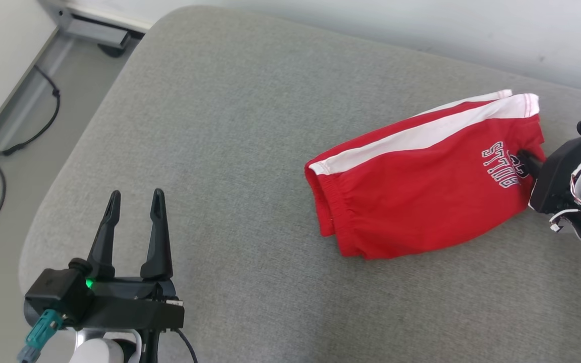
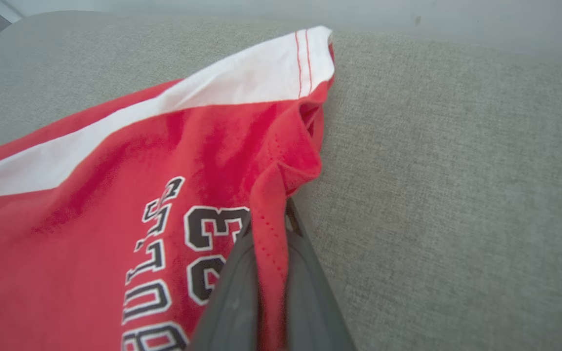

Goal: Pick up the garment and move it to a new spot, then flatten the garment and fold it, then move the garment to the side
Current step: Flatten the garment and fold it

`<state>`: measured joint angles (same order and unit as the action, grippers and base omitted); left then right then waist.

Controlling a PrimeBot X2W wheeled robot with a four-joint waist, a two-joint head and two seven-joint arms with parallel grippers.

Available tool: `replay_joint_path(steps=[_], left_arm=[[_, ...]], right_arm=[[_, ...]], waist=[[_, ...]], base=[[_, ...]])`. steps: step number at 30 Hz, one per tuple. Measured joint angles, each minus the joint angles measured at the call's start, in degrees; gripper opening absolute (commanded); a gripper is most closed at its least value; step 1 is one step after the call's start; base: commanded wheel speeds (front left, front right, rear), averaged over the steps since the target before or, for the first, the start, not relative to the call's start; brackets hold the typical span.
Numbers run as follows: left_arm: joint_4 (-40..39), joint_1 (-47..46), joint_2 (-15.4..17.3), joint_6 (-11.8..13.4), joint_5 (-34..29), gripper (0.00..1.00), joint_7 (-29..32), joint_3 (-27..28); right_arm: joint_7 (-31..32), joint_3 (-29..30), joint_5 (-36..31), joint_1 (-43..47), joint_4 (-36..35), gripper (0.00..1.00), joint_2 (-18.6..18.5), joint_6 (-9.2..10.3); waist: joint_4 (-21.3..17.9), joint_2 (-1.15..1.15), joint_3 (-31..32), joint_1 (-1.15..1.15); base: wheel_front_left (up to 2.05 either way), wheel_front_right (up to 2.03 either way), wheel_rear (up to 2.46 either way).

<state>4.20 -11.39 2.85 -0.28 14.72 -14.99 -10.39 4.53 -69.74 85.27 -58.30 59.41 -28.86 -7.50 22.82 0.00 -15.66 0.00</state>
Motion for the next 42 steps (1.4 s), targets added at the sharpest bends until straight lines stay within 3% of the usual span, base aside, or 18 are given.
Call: replay_joint_path(steps=[24,42], left_arm=[[2.38,3.84,0.59,-1.75,-2.24,1.00,0.00,2.79],[3.60,5.19,1.27,-2.11,-2.53,1.00,0.00,2.76]], right_arm=[[-9.94,2.57,4.80,15.92,-24.20,0.00,-8.29,0.00],[-13.45,0.74,4.56,24.21,-30.22,0.00,-7.78,0.00]], waist=[[-8.73,0.00,6.90,0.00],[-14.58,0.01,10.68,0.00]], base=[[0.00,0.00,0.00],[0.00,0.00,0.00]])
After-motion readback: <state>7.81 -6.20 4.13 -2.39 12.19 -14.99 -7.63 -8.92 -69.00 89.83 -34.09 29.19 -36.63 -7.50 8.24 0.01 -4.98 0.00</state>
